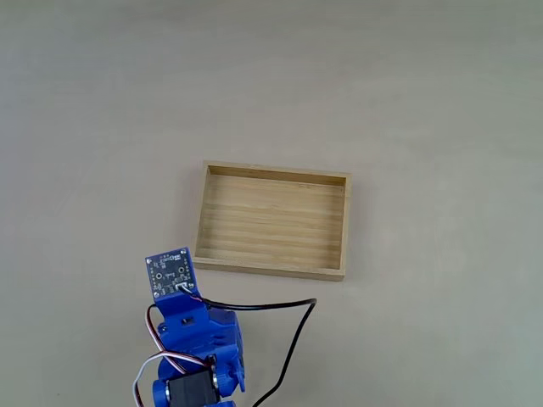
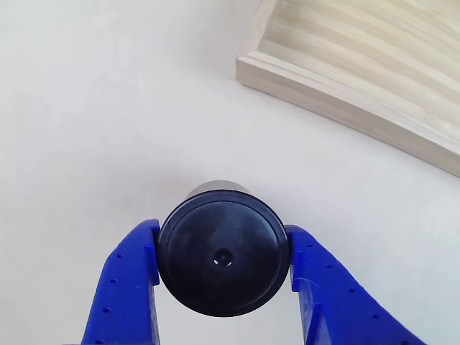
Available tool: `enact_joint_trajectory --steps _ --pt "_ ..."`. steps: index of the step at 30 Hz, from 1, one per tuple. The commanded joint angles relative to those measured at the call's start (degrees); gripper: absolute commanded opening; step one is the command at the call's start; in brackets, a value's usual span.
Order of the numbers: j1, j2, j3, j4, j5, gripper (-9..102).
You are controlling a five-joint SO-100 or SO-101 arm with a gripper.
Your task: Place the black cylinder in the wooden box then return to rest.
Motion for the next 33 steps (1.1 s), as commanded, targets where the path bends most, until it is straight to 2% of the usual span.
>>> enact_joint_trajectory --steps 1,12,26,33 --pt "0.4 0.4 -13.6 3.4 -1.4 21" --pt "7.5 16.3 -34.7 3.6 -1.0 21" --pt "18.1 33.8 -44.9 -2.9 0.0 21" --pt "20.3 40.3 -47.9 -4.9 0.2 21"
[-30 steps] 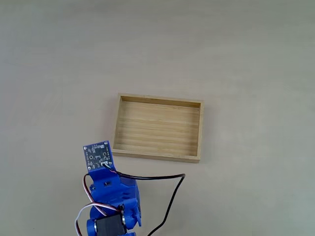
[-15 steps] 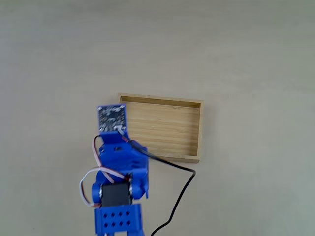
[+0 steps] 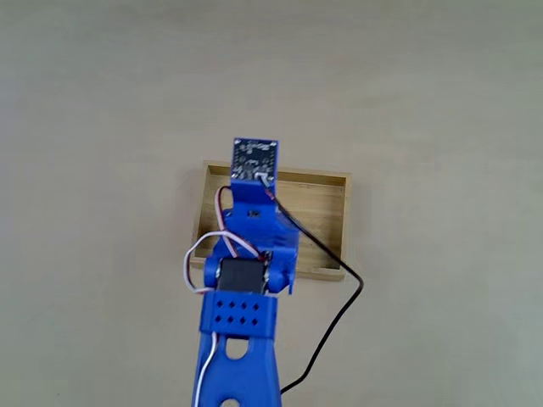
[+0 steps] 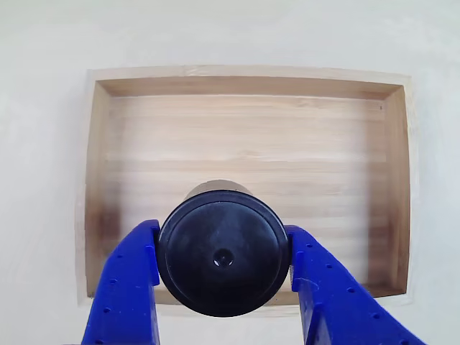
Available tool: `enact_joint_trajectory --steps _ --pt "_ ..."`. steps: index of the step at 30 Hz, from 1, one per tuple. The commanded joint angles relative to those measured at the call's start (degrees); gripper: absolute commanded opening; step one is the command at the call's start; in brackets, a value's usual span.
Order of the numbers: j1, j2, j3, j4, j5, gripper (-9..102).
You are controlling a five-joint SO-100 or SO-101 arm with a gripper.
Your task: Place the black cylinder in the wooden box then return to rest.
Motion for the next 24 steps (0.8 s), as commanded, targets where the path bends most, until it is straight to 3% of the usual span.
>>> enact_joint_trajectory --steps 1,24 --pt "1.2 0.9 -7.3 -2.5 0.5 21" --pt "2.3 12.0 -8.3 -9.7 0.4 21"
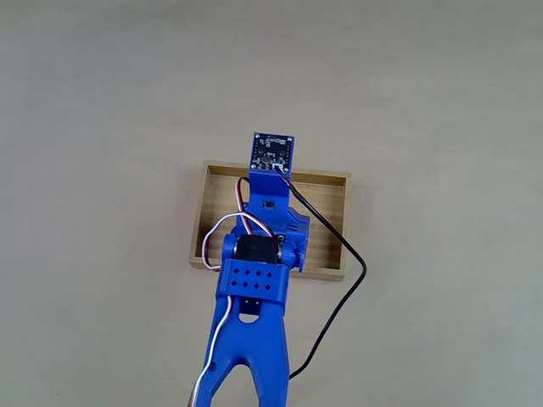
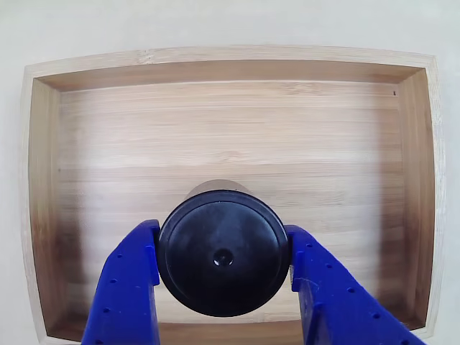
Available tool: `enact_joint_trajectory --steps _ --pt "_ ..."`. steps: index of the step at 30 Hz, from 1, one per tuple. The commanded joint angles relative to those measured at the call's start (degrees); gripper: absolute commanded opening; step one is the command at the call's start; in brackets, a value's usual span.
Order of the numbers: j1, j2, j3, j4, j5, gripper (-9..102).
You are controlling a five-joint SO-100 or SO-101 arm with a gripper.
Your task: Place the black cylinder in the wooden box then return to rest.
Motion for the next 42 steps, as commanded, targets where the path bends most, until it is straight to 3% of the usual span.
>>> enact_joint_trajectory --steps 1,26,33,42 --pt "0.8 -0.7 -7.9 -2.2 0.4 21" --pt "2.4 2.8 -8.7 -2.7 1.4 24" --pt "2.6 2.4 -8.7 -1.1 2.1 31" --pt "3.0 -4.0 -8.1 3.7 4.8 32"
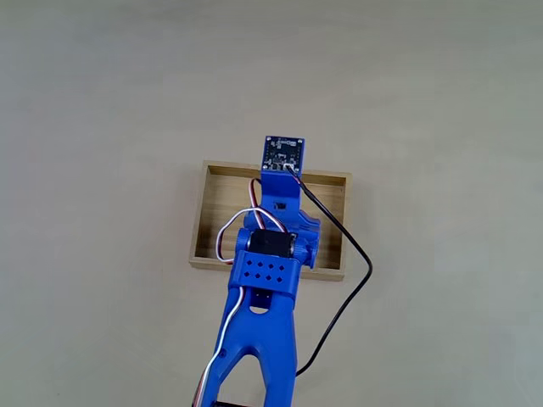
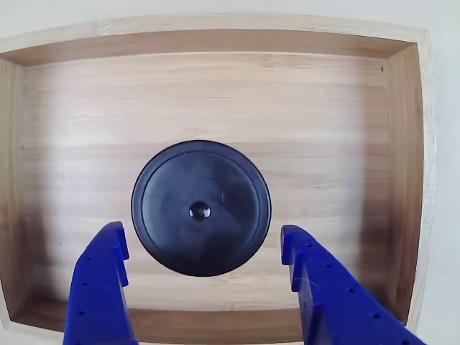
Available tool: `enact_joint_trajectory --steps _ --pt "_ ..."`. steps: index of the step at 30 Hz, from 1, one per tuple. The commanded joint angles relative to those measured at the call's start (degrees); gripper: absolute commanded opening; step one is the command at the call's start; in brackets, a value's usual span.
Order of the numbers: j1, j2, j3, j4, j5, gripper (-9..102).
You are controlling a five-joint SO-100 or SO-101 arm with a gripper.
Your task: Place the black cylinder in the wooden box then return to rest.
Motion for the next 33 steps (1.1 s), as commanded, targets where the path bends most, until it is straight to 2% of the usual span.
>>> enact_joint_trajectory --steps 1,13,20,33 --pt "0.5 -9.2 -5.7 2.0 1.3 32" --pt "-0.6 -33.1 10.1 2.5 -0.3 22" --pt "-2.3 -55.4 27.1 -2.4 -5.9 13" --pt "-2.4 -88.0 55.8 -3.3 -7.6 6"
